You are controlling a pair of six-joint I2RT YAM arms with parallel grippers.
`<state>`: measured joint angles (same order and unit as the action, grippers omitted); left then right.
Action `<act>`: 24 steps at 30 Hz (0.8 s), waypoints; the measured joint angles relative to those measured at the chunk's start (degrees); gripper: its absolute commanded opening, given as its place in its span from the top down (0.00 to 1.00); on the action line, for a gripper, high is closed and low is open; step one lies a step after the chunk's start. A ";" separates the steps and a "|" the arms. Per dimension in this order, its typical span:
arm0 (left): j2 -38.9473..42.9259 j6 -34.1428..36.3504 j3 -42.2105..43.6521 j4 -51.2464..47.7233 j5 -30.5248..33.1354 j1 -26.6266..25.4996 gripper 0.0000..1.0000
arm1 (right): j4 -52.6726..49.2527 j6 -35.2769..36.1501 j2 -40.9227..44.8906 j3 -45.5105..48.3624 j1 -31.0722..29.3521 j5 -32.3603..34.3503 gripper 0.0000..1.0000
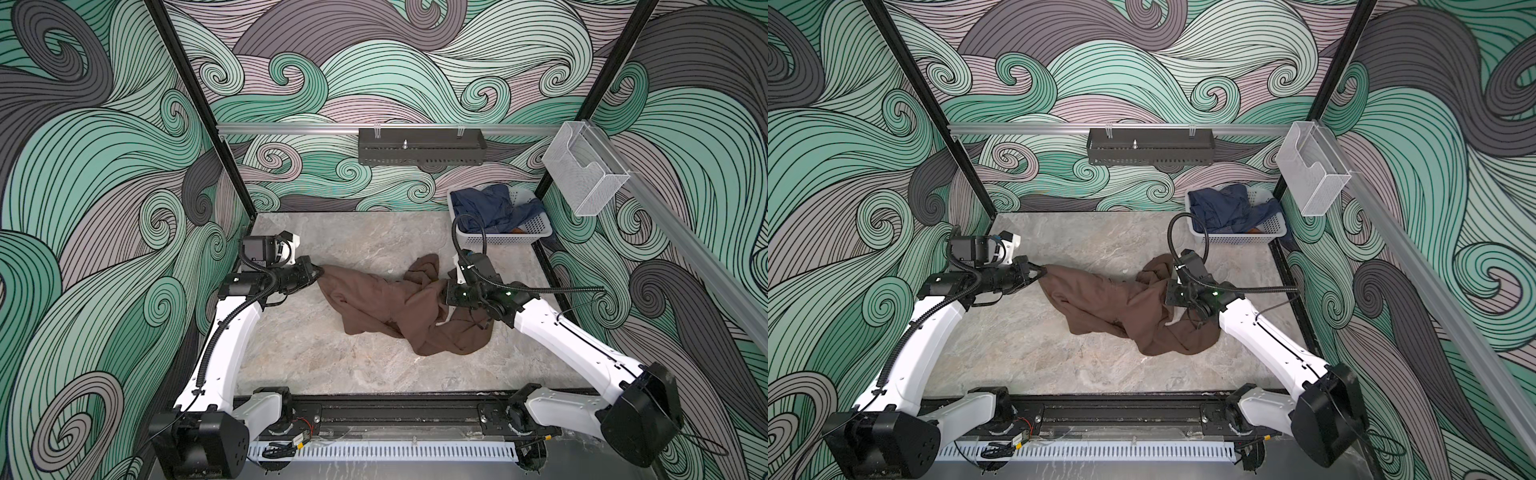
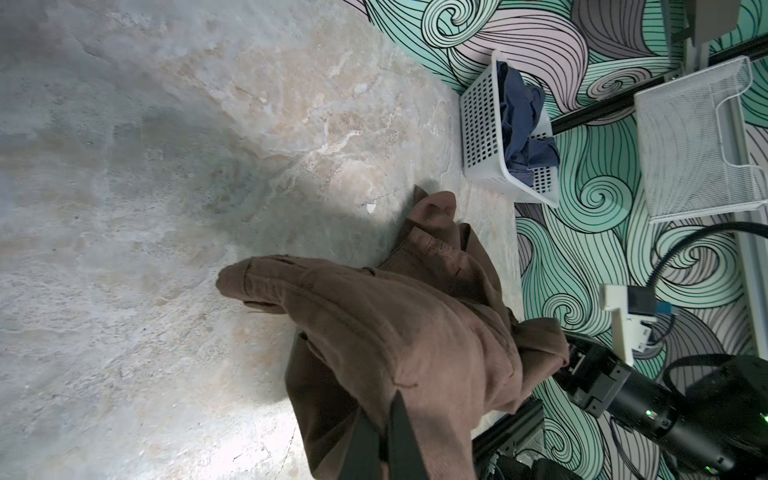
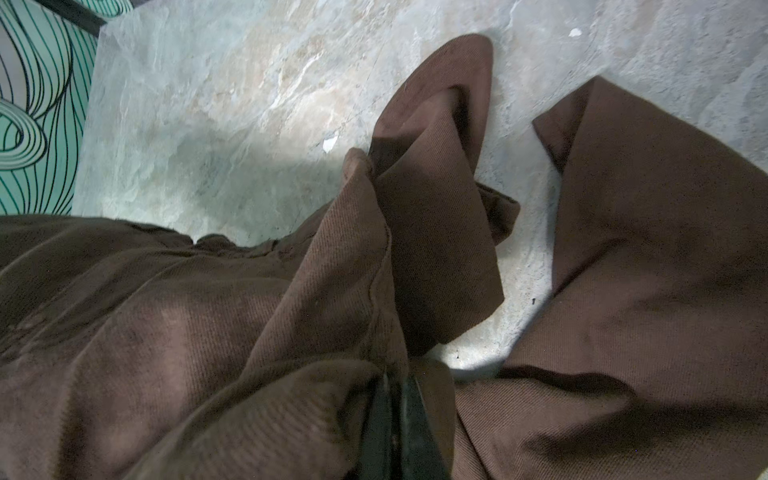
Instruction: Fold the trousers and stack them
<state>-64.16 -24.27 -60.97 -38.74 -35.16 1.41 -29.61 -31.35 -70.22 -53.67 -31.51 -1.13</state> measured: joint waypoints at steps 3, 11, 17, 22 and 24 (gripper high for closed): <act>-0.22 0.59 1.03 0.74 -0.92 -1.55 1.00 | 0.22 1.20 0.15 0.63 -2.05 -1.46 1.00; -3.10 1.27 2.29 -0.04 0.11 -4.04 0.42 | 5.42 -1.20 -1.22 9.49 -20.68 -2.34 0.47; -1.92 1.36 2.38 -3.15 3.74 -4.04 0.19 | 2.93 -2.78 1.95 12.83 -23.19 0.26 0.15; 5.73 0.55 4.74 -3.87 8.20 -4.04 0.17 | 0.92 -2.10 10.01 10.38 -19.28 2.56 0.13; 9.86 -0.66 6.67 -3.39 10.01 -4.04 0.16 | 0.87 -1.68 9.09 7.89 -15.26 2.19 0.14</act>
<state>-54.30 -24.93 -54.30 -42.13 -25.15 -2.63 -28.73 -33.04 -61.12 -45.78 -46.76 1.06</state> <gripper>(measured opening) 0.831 0.867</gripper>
